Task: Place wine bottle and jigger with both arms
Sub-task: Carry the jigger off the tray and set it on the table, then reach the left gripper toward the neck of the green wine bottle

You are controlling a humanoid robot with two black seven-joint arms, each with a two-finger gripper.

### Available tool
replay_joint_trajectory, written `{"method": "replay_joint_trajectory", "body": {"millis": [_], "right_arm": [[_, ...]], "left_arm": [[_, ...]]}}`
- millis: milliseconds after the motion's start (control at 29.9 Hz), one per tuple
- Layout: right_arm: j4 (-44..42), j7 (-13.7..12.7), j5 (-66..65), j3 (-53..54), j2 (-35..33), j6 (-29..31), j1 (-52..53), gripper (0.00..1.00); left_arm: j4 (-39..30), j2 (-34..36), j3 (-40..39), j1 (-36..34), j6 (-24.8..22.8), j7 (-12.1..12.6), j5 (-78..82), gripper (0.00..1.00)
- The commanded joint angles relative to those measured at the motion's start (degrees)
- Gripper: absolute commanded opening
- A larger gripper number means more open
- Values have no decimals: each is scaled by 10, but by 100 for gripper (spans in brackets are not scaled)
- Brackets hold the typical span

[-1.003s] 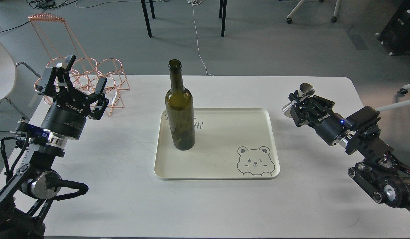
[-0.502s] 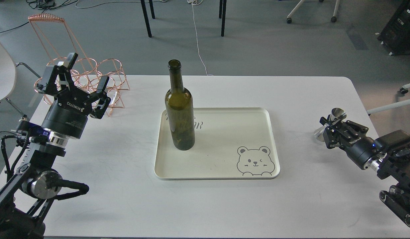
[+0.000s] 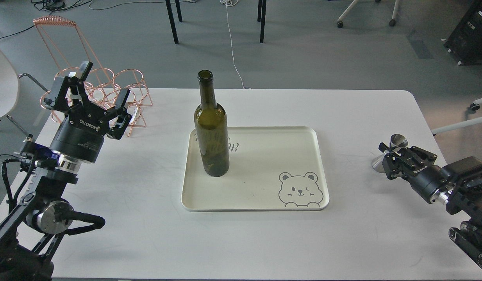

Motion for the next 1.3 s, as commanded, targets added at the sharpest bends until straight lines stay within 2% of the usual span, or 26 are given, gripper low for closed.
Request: {"method": "replay_joint_trajectory", "body": {"millis": [0, 67, 100, 134, 234, 401, 602, 769, 869, 970, 1070, 1170, 1271], "right_arm": [[3, 0, 21, -11, -5, 0, -1, 61], [7, 0, 35, -19, -11, 0, -2, 80], [10, 0, 41, -22, -19, 0, -2, 87], [13, 0, 48, -28, -30, 0, -2, 89], [28, 0, 71, -58, -65, 0, -6, 91], [115, 0, 183, -134, -156, 0, -23, 92], [309, 0, 414, -248, -263, 0, -19, 94], [468, 0, 587, -239, -317, 0, -3, 94], [498, 0, 706, -196, -310, 28, 21, 94], [501, 0, 842, -161, -261, 43, 39, 94], [494, 0, 943, -138, -229, 83, 69, 94], [493, 0, 1026, -109, -210, 128, 78, 94], [487, 0, 1055, -97, -184, 131, 78, 95]], "left_arm": [[-3, -1, 1, 0, 1, 0, 0, 98], [-3, -1, 1, 0, 0, 0, 0, 98], [-4, -1, 1, 0, 1, 0, 0, 98], [-4, -1, 1, 0, 1, 0, 0, 98], [-4, -2, 2, 0, 1, 0, 0, 98], [-4, -1, 3, 0, 0, 0, 1, 98], [-4, 2, 3, 0, 0, 1, 1, 98], [-12, 23, 3, 0, -1, 0, 9, 98], [-27, 46, 3, -1, -4, -1, 46, 98], [-40, 60, 3, -2, -12, -4, 132, 98], [-66, 76, 3, -3, -12, -33, 243, 98], [-99, 110, 3, -7, -12, -37, 361, 98], [-124, 145, 3, -18, -12, -37, 501, 98]]}}
